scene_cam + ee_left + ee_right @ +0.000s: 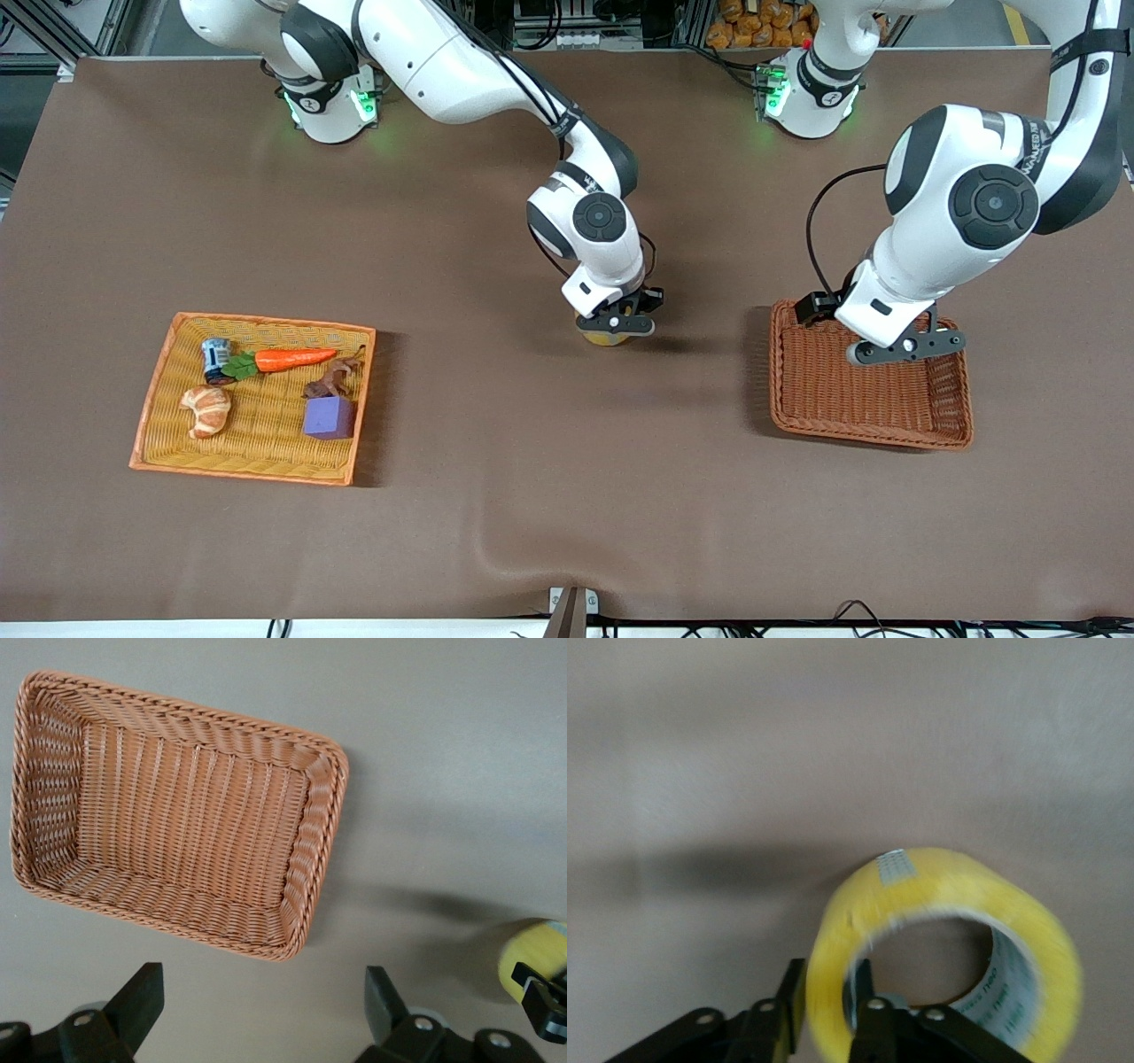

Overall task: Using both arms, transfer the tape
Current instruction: 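Lift the tape roll and carry it to mid-table with the right gripper, then lower the tape roll onto the table and open the right gripper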

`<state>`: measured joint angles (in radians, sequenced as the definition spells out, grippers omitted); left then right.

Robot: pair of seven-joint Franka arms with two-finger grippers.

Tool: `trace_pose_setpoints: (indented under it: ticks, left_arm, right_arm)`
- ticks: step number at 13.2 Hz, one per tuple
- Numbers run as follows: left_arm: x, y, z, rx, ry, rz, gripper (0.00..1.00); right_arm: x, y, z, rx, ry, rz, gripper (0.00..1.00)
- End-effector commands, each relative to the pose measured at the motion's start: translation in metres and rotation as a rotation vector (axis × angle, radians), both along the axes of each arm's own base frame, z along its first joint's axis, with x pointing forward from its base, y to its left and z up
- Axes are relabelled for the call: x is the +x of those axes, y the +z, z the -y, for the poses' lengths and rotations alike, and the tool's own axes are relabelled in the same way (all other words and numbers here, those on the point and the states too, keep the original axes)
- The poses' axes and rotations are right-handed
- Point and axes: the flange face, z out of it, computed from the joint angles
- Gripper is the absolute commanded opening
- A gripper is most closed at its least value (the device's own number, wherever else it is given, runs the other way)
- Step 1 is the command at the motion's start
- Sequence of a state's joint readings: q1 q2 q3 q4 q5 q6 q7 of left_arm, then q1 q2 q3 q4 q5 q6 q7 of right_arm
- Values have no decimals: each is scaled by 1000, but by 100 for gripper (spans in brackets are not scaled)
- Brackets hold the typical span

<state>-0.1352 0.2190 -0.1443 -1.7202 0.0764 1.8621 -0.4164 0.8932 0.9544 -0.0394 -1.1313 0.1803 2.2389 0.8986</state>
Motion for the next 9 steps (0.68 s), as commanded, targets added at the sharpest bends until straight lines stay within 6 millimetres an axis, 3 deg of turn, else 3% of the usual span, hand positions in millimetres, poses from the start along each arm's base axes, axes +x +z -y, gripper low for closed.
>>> trace_pose_setpoints:
  ticks: [1, 3, 5, 8, 9]
  left_arm:
    - [3, 1, 13, 19, -61, 11, 100]
    - [5, 6, 16, 15, -65, 21, 100]
    - [5, -3, 22, 16, -79, 7, 100]
    - [-4, -28, 68, 2, -124, -19, 100]
    - [-9, -34, 88, -8, -131, -14, 100]
  right_arm:
    - [10, 55, 30, -42, -38, -29, 100]
    - [17, 94, 75, -75, -32, -9, 100]
    - [34, 133, 144, -85, -5, 20, 100]
    - [52, 186, 259, -59, 2, 35, 100]
    - [55, 201, 307, -48, 11, 39, 100]
